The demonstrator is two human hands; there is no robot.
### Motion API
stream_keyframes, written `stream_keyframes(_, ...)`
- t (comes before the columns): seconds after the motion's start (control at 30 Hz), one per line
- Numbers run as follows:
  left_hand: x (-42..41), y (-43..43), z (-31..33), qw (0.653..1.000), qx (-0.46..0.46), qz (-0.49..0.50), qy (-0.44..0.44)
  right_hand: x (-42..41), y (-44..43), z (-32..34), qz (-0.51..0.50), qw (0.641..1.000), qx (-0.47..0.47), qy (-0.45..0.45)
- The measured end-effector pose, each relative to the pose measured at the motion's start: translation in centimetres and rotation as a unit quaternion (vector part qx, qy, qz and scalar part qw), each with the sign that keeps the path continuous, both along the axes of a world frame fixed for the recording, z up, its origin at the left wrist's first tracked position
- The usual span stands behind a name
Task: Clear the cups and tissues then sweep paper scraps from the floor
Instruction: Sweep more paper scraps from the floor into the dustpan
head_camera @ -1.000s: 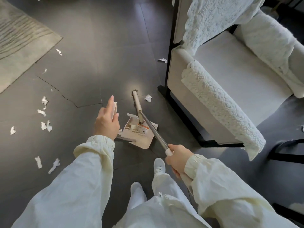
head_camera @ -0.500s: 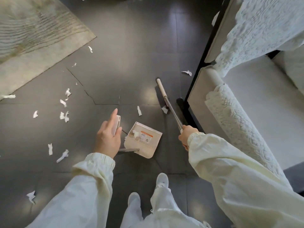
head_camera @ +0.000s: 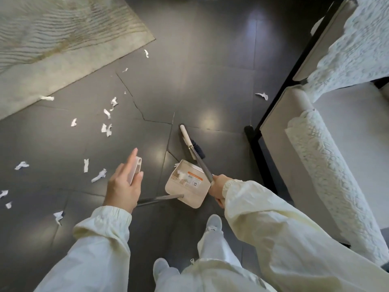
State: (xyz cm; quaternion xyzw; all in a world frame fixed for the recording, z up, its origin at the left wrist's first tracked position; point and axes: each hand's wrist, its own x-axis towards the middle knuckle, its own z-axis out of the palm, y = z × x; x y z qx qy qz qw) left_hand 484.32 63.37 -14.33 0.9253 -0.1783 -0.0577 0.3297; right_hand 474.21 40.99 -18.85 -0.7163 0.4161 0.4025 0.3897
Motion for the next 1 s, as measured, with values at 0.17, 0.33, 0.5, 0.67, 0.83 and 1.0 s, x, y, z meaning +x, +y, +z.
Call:
stream_keyframes(0.17, -2.2, 9.5, 0.6, 0.999, -0.024, 0.027, -0.024, -3.0, 7.9, -0.4, -0.059, 0.997, 0.053, -0.019)
stream_keyframes(0.33, -4.6, 20.6, -0.6, 0.998, -0.059, 0.026, -0.007, -6.2, 19.0, -1.0, -0.129, 0.988, 0.084, -0.010)
stream_keyframes(0.5, -6.7, 32.1, -1.1, 0.999, -0.047, -0.004, -0.021, -10.1, 31.6, 0.9, -0.162, 0.979, 0.120, -0.012)
stream_keyframes(0.67, -9.0, 42.1, -0.8, 1.000, -0.002, 0.022, -0.017, -12.5, 37.3, 4.3, -0.223, 0.960, 0.167, -0.030)
stream_keyframes(0.83, -12.3, 48.9, -0.3, 0.998, 0.028, 0.030, -0.040, -15.2, 40.2, 6.2, -0.175, 0.975, 0.124, -0.053)
stream_keyframes(1.0, -16.0, 55.2, 0.8, 0.994, 0.039, 0.080, -0.058, -16.0, 42.7, 3.4, -0.015, 0.998, 0.020, -0.060)
